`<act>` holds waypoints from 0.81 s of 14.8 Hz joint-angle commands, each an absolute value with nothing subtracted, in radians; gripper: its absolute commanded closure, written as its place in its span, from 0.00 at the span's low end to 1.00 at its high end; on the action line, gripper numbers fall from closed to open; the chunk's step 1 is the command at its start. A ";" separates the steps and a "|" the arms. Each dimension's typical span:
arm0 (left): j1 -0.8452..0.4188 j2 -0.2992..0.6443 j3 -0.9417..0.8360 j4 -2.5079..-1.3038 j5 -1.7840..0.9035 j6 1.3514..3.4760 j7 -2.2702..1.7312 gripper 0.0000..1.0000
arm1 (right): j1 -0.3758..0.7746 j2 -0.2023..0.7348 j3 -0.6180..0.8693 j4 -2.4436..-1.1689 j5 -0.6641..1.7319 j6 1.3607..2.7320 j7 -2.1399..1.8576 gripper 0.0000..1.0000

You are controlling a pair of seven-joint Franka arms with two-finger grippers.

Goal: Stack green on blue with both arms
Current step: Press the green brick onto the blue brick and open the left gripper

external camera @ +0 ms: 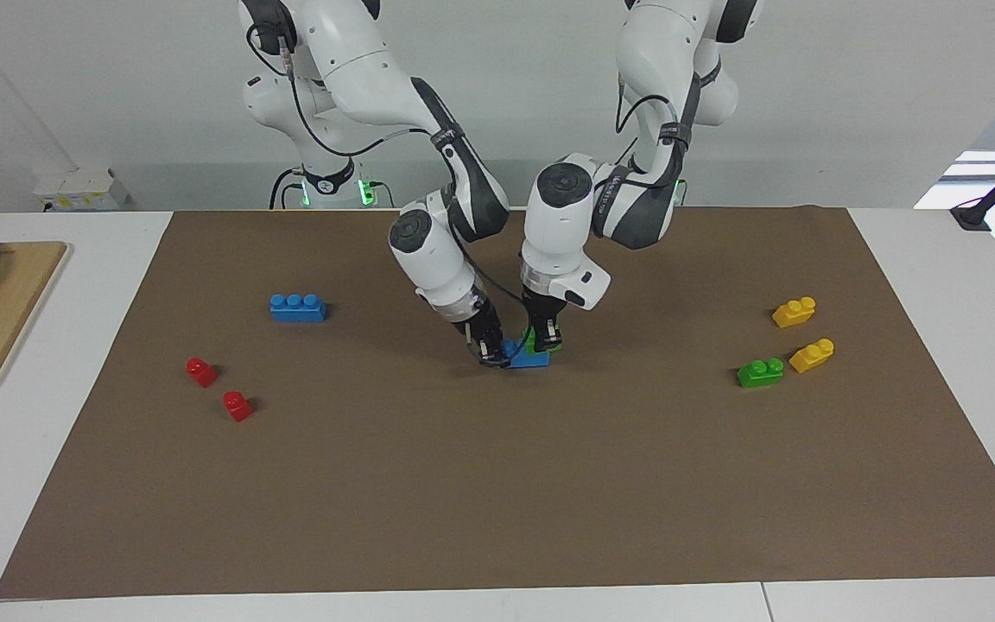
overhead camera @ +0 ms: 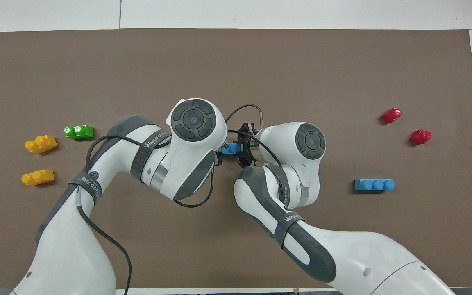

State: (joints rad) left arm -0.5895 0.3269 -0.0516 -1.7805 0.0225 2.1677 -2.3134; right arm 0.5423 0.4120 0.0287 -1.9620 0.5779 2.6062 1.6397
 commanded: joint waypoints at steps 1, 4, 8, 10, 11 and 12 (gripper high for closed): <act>-0.598 0.334 -0.041 -1.766 0.017 2.148 -2.342 1.00 | 0.534 0.428 0.026 -1.980 0.603 2.637 1.618 1.00; -0.601 0.336 -0.043 -1.775 -0.001 2.172 -2.349 1.00 | 0.534 0.428 0.026 -1.982 0.603 2.637 1.618 1.00; -0.603 0.336 -0.043 -1.793 -0.003 2.198 -2.355 1.00 | 0.523 0.426 0.026 -1.990 0.603 2.637 1.600 1.00; -0.606 0.336 -0.043 -1.809 -0.005 2.221 -2.355 1.00 | 0.523 0.426 0.026 -1.990 0.603 2.637 1.600 1.00; -0.614 0.336 -0.046 -1.809 -0.006 2.218 -2.356 1.00 | 0.523 0.426 0.026 -1.990 0.603 2.637 1.600 1.00; -0.620 0.336 -0.046 -1.809 -0.014 2.215 -2.356 1.00 | 0.523 0.426 0.026 -1.990 0.603 2.637 1.600 1.00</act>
State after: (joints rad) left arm -0.5962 0.3319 -0.0536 -1.7912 0.0056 2.1911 -2.3375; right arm 0.5407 0.4118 0.0287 -1.9626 0.5787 2.6062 1.6397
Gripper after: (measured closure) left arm 0.656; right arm 0.652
